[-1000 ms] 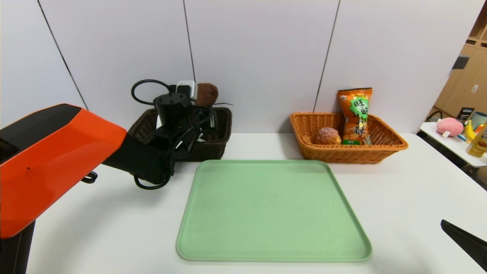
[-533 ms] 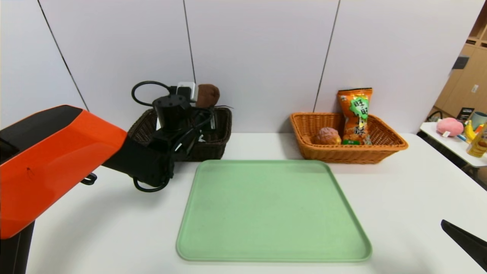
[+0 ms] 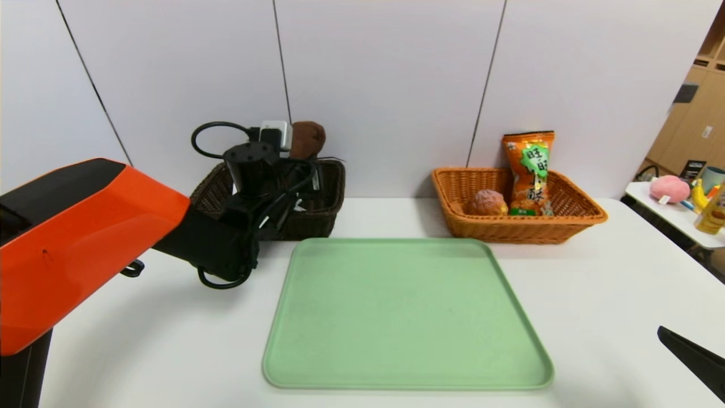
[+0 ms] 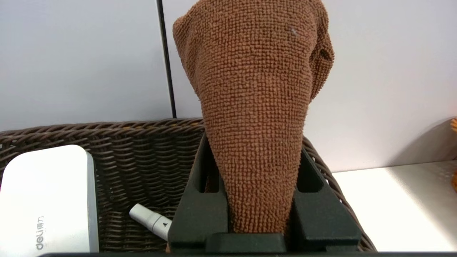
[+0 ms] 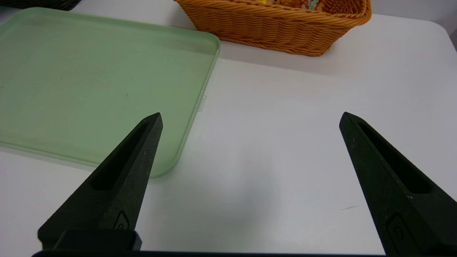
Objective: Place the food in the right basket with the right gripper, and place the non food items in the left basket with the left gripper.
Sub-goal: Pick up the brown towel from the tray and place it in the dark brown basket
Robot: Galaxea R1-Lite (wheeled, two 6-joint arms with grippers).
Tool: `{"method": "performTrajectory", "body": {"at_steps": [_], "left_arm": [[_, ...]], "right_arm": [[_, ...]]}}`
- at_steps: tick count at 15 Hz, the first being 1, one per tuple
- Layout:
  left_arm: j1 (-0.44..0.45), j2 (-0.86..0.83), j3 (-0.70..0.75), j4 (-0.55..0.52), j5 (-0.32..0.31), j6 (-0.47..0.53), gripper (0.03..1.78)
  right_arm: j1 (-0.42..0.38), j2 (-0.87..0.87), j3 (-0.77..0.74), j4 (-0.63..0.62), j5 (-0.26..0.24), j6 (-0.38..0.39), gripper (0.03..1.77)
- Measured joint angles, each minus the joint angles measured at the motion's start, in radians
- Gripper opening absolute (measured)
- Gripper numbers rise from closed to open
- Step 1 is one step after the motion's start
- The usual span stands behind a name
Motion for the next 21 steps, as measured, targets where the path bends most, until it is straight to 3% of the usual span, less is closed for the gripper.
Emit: {"method": "performTrajectory", "body": {"at_steps": [10,15,18,21], "left_arm": [[0.001,0.016,0.006,-0.091,-0.01,0.034,0.41],[0.004,0.022,0.001,-0.091,-0.013,0.116,0.41],[0.004,0.04,-0.07,-0.138,0.0,0.084,0.41],[0.004,0.069,-0.119,-0.152,0.042,0.119,0.41]], "right_arm": [[0.0,-0.011,0.005,0.0,0.001,-0.005,1.71],[0.001,-0.012,0.003,0.0,0.002,-0.01,1.71],[0.001,-0.013,0.003,0.0,0.002,-0.011,1.71],[0.001,-0.014,0.006,0.0,0.003,-0.012,1.71]]}}
